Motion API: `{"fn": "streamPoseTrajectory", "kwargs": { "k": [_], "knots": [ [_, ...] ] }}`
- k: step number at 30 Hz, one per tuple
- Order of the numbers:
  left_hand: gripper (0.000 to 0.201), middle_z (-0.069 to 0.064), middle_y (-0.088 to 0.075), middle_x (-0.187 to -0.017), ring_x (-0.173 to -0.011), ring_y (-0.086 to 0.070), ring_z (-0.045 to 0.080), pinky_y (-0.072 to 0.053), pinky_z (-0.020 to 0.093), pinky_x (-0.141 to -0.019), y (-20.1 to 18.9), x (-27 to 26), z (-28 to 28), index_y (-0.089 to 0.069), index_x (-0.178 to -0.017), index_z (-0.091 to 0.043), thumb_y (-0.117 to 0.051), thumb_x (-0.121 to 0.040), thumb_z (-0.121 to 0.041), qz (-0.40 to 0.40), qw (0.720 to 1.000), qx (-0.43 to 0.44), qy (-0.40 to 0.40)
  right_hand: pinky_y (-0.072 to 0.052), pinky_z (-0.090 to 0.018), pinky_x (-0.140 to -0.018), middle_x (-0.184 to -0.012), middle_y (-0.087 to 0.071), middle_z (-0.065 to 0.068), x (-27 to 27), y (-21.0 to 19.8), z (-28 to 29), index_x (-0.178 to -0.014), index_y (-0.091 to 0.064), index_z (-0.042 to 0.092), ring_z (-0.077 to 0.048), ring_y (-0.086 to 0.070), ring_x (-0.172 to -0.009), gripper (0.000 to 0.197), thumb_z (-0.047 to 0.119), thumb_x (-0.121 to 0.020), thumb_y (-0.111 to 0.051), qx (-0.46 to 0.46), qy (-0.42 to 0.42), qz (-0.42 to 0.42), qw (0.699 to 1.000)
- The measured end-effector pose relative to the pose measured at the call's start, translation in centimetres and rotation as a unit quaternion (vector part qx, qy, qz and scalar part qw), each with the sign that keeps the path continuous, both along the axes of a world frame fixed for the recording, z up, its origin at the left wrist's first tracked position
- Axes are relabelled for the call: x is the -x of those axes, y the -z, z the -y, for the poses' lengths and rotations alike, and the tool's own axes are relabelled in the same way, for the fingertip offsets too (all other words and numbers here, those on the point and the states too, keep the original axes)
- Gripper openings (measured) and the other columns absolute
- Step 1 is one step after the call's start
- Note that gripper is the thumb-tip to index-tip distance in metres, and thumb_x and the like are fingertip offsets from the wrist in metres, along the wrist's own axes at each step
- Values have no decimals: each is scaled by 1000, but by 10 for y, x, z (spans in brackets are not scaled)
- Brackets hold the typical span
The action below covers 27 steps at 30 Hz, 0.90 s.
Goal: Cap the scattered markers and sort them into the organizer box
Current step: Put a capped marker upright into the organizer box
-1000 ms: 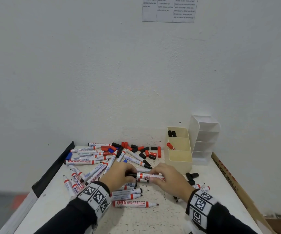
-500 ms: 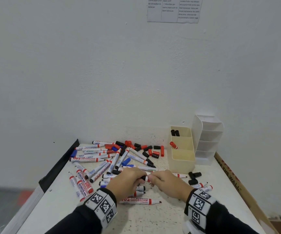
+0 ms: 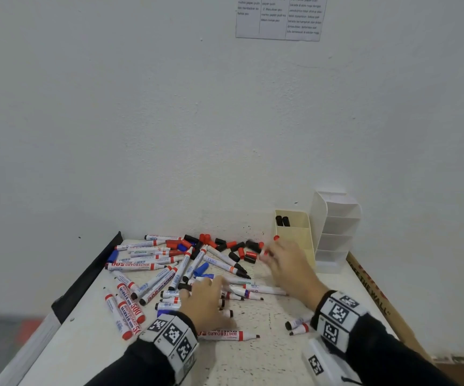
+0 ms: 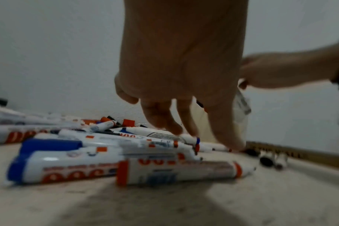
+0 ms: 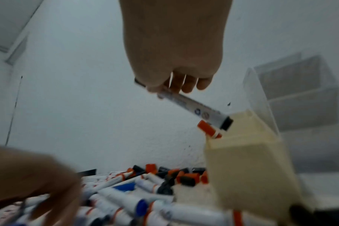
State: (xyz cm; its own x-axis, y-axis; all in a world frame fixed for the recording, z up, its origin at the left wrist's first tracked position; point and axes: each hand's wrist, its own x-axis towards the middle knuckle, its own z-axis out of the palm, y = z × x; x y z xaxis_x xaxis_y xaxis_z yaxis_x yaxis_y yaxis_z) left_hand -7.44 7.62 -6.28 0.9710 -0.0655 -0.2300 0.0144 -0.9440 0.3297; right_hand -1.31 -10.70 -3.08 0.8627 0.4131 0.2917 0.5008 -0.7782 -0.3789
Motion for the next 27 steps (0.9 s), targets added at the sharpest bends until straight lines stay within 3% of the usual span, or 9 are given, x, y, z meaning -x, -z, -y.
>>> {"fn": "streamPoseTrajectory", "kwargs": {
  "k": [4,7,10,13,15,18,20,23,27],
  "knots": [
    [46,-4,-57,-121,-117,-46,18,-13,45,-110,4,8,5,-57,-114,-24,-72,-75,-43,-96,990,-64,79,-46,-17,-61,-88,-50,4,-21,-26,15,-116,-44,18,-5,-52,-69,19,18,-97,-43,-249,47,63,965],
    [37,-1,-58,-120,-115,-49,19,-17,44,-112,6,4,7,-58,-114,-21,-68,-80,-33,-55,989,-99,98,-45,-27,-50,-79,-51,-2,-41,-33,26,-130,-28,23,-16,-52,-58,39,12,-96,-44,-252,51,143,956],
    [31,3,-56,-120,-110,-51,20,-39,33,-102,9,-3,4,-57,-116,-17,-59,-88,-29,-29,993,-70,94,-45,-21,-59,-83,-50,-7,-59,-33,31,-125,-31,21,-27,-57,-68,36,5,-95,-43,-248,67,183,949],
    [30,4,-56,-117,-105,-53,20,-46,31,-94,11,-7,4,-56,-116,-15,-53,-91,-31,7,995,-52,85,-36,-7,-65,-99,-48,-12,-64,-37,27,-118,-43,-2,-32,-55,-80,26,-5,-93,-41,-243,76,166,953],
    [29,3,-59,-112,-102,-55,19,-48,32,-92,14,-9,5,-57,-114,-15,-50,-92,-32,14,996,-32,77,-37,-2,-68,-112,-43,-17,-69,-33,27,-119,-44,-9,-26,-49,-81,28,-8,-92,-39,-245,81,136,956],
    [27,0,-60,-104,-94,-55,16,-49,32,-90,16,-13,5,-57,-111,-17,-49,-92,-34,12,998,3,57,-40,-19,-86,-116,-39,-9,-80,-24,30,-128,-44,3,-17,-45,-92,33,2,-96,-36,-204,134,121,962],
    [27,0,-60,-104,-89,-52,14,-50,32,-90,17,-15,4,-58,-111,-17,-50,-92,-35,7,999,18,47,-41,-29,-85,-108,-42,-3,-89,-17,34,-121,-45,8,-18,-46,-94,27,5,-96,-38,-206,149,103,962],
    [26,-2,-57,-97,-87,-50,13,-50,31,-89,19,-17,3,-58,-110,-18,-49,-92,-35,7,999,26,43,-51,-42,-81,-99,-56,-13,-100,-7,37,-111,-48,9,-28,-57,-91,19,6,-95,-38,-147,166,86,971],
    [25,-5,-57,-94,-88,-53,13,-51,31,-88,21,-19,2,-59,-108,-20,-49,-91,-35,10,999,41,28,-48,-45,-94,-121,-57,-14,-103,1,39,-129,-45,13,-31,-56,-107,37,2,-94,-37,-84,171,-30,981]
  ]
}}
